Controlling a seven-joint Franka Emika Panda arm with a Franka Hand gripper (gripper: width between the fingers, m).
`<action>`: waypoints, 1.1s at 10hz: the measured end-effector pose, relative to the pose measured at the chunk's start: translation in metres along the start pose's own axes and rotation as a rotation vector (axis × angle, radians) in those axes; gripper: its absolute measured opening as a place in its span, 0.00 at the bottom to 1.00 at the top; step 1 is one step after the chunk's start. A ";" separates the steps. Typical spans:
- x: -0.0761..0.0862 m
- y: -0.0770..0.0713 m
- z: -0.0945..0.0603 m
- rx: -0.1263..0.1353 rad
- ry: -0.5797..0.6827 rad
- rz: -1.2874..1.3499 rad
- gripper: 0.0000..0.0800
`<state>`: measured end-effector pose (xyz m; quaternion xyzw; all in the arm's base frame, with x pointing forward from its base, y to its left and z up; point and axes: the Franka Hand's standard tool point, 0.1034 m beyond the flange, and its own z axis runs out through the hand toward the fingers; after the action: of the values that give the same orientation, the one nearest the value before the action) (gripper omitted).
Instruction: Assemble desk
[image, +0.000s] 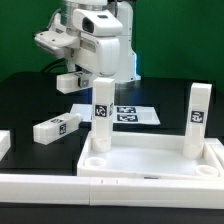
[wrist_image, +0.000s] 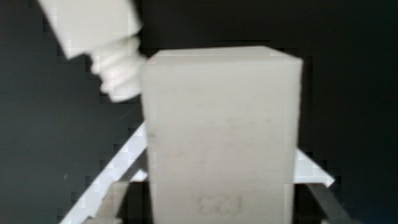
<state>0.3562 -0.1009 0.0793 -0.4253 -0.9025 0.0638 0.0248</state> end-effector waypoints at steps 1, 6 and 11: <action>0.001 0.000 0.001 0.001 0.001 -0.070 0.36; -0.040 0.008 0.036 0.073 0.037 -0.241 0.36; -0.037 0.011 0.042 0.089 0.033 -0.127 0.36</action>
Offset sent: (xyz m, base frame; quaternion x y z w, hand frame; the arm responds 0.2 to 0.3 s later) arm 0.0444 -0.0651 -0.0151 0.0586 0.0241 -0.1550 0.9859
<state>0.3839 -0.1266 0.0369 -0.3668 -0.9233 0.0953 0.0624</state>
